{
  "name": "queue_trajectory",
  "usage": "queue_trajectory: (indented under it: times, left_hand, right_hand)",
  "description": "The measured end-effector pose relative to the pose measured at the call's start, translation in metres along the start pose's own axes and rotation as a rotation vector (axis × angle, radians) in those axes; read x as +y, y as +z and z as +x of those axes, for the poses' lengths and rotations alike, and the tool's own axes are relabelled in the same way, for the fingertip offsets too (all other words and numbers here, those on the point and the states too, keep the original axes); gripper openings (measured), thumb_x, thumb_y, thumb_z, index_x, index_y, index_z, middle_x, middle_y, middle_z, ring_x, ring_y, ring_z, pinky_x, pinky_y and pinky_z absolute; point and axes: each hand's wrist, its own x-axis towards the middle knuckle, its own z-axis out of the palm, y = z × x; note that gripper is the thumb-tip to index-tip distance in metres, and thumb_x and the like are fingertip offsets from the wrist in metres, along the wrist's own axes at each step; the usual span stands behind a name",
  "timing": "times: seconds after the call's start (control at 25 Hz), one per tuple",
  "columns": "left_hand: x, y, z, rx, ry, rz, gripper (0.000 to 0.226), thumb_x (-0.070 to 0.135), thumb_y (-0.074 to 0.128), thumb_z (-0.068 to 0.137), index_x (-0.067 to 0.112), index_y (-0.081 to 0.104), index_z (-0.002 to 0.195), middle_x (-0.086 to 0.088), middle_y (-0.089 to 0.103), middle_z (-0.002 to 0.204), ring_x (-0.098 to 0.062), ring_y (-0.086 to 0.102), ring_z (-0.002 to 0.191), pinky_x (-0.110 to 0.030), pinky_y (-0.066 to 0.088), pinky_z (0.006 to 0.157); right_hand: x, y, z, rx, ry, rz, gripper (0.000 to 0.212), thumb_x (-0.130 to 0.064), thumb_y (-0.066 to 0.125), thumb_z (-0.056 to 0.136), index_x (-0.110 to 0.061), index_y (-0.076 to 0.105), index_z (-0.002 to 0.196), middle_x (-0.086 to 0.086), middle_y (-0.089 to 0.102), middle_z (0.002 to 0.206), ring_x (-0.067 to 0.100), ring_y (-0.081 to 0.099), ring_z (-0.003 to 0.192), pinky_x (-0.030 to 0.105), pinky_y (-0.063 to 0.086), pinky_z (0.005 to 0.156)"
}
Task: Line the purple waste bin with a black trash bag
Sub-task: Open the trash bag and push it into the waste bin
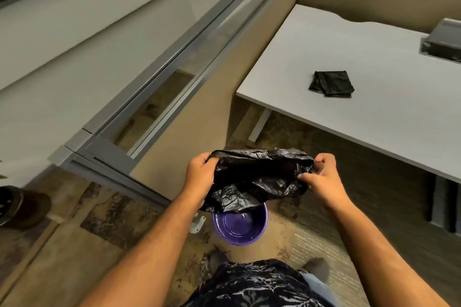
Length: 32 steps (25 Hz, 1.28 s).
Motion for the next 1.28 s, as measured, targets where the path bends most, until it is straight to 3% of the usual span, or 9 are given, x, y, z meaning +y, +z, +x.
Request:
queue_trajectory:
  times: [0.08, 0.2, 0.36, 0.48, 0.68, 0.88, 1.0, 1.08, 1.28]
  left_hand:
    - [-0.005, 0.002, 0.002, 0.058, 0.000, -0.002, 0.006, 0.024, 0.068, 0.098, 0.019, 0.067, 0.097, 0.000, 0.074, 0.085, -0.016, 0.067, 0.071, -0.027, 0.053, 0.061]
    - [-0.014, 0.006, 0.001, 0.123, 0.018, 0.040, 0.016, 0.016, 0.062, 0.098, 0.023, 0.048, 0.095, -0.002, 0.058, 0.085, -0.016, 0.054, 0.072, -0.033, 0.046, 0.063]
    - [-0.017, 0.012, -0.003, 0.059, 0.042, 0.040, 0.028, 0.013, 0.058, 0.098, 0.028, 0.042, 0.082, 0.005, 0.046, 0.069, -0.010, 0.041, 0.056, -0.022, 0.038, 0.048]
    - [-0.016, 0.027, -0.013, -0.015, 0.074, 0.081, 0.030, 0.006, 0.060, 0.098, 0.026, 0.049, 0.080, -0.002, 0.053, 0.078, -0.019, 0.048, 0.070, -0.035, 0.040, 0.065]
    - [-0.008, 0.060, -0.042, -0.073, 0.374, 0.336, 0.037, -0.009, 0.057, 0.087, 0.020, 0.077, 0.080, 0.008, 0.073, 0.089, -0.002, 0.064, 0.080, -0.032, 0.053, 0.080]
    - [-0.023, 0.092, -0.088, -0.109, 0.564, 0.754, 0.024, 0.021, 0.072, 0.086, 0.027, 0.081, 0.107, 0.015, 0.063, 0.100, -0.010, 0.065, 0.080, -0.030, 0.054, 0.070]
    - [-0.054, 0.106, -0.114, -0.049, 0.528, 0.970, 0.052, 0.035, 0.080, 0.085, 0.027, 0.070, 0.135, 0.016, 0.055, 0.113, -0.015, 0.067, 0.083, -0.029, 0.049, 0.064]
    - [-0.078, 0.108, -0.128, -0.017, 0.475, 1.016, 0.072, 0.037, 0.084, 0.083, 0.025, 0.059, 0.149, 0.016, 0.049, 0.122, -0.016, 0.069, 0.088, -0.031, 0.053, 0.065]
    - [-0.119, 0.087, -0.147, 0.044, 0.462, 1.059, 0.100, 0.038, 0.093, 0.075, 0.020, 0.045, 0.160, 0.010, 0.046, 0.131, -0.017, 0.069, 0.100, -0.035, 0.063, 0.071]
  right_hand:
    - [0.012, 0.005, -0.007, 0.175, -0.036, -0.074, 0.040, 0.005, 0.075, 0.083, -0.021, 0.045, 0.082, 0.001, 0.056, 0.078, -0.004, 0.053, 0.060, 0.012, 0.045, 0.054]
    - [0.025, 0.009, -0.016, 0.232, 0.011, -0.072, 0.032, 0.011, 0.070, 0.086, -0.015, 0.057, 0.071, 0.004, 0.063, 0.075, 0.011, 0.059, 0.073, 0.027, 0.049, 0.068]
    - [0.034, 0.007, -0.023, 0.244, 0.073, 0.007, 0.029, 0.012, 0.065, 0.092, -0.011, 0.083, 0.096, 0.009, 0.081, 0.101, 0.022, 0.075, 0.098, 0.039, 0.061, 0.091]
    - [0.044, -0.005, -0.028, 0.221, 0.061, 0.061, 0.028, -0.001, 0.076, 0.091, -0.024, 0.081, 0.105, 0.007, 0.081, 0.107, 0.012, 0.075, 0.095, 0.024, 0.061, 0.081]
    - [0.060, -0.035, -0.025, 0.346, 0.126, -0.086, 0.050, -0.038, 0.096, 0.072, -0.016, 0.077, 0.113, 0.007, 0.076, 0.113, 0.024, 0.073, 0.104, 0.050, 0.060, 0.095]
    - [0.080, -0.067, -0.020, 0.211, 0.286, -0.202, 0.058, -0.017, 0.095, 0.064, -0.004, 0.062, 0.110, 0.016, 0.056, 0.130, 0.024, 0.066, 0.088, 0.046, 0.064, 0.078]
    - [0.096, -0.071, -0.024, 0.004, 0.427, -0.191, 0.062, 0.006, 0.081, 0.070, -0.007, 0.044, 0.118, 0.016, 0.045, 0.132, 0.033, 0.063, 0.093, 0.042, 0.062, 0.057]
    - [0.114, -0.069, -0.028, -0.161, 0.483, -0.128, 0.062, 0.018, 0.064, 0.075, -0.013, 0.038, 0.122, 0.020, 0.050, 0.126, 0.036, 0.062, 0.100, 0.046, 0.065, 0.064]
    - [0.149, -0.036, -0.050, -0.191, 0.480, 0.006, 0.055, 0.019, 0.050, 0.084, -0.019, 0.049, 0.124, 0.017, 0.065, 0.097, 0.023, 0.061, 0.064, 0.030, 0.051, 0.049]
